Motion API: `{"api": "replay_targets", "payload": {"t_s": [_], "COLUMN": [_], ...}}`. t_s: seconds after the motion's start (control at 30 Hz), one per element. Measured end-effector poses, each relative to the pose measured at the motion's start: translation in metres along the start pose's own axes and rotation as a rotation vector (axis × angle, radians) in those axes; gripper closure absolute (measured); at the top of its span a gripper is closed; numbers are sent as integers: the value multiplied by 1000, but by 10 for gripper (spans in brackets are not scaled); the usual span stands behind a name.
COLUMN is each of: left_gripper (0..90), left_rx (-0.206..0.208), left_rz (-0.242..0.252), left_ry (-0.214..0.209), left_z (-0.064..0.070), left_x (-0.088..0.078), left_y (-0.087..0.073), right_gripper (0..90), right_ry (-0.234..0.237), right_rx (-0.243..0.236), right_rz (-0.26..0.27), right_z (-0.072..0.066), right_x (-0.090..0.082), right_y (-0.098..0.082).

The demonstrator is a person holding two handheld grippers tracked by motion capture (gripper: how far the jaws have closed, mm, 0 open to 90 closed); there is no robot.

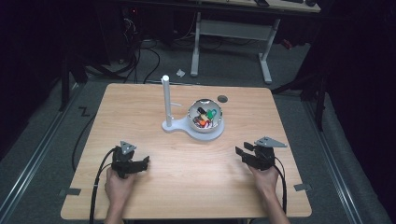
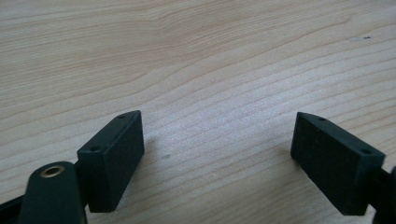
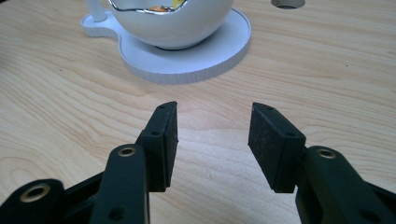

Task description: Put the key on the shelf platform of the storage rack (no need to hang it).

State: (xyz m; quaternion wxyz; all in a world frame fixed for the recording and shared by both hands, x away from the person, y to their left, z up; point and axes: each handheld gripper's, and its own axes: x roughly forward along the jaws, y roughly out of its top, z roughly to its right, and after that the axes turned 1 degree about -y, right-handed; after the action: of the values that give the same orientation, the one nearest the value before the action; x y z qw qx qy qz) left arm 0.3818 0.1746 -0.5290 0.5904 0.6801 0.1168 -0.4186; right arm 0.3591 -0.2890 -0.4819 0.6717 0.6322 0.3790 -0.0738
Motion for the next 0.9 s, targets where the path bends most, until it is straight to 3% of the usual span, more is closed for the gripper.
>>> {"api": "replay_targets", "payload": {"t_s": [0.43,0.9], "left_gripper": [177,177], "left_rx": [0,0], "left_rz": [0,0], "left_ry": [0,1], "left_z": [0,0], "left_x": [0,0], "left_y": [0,0], "right_gripper": [524,494], "right_ry": [-12,-60], "right_rx": [23,12], "right_rz": [-57,-109], "right_z": [4,6], "right_x": [19,30], "right_y": [-13,-20]}}
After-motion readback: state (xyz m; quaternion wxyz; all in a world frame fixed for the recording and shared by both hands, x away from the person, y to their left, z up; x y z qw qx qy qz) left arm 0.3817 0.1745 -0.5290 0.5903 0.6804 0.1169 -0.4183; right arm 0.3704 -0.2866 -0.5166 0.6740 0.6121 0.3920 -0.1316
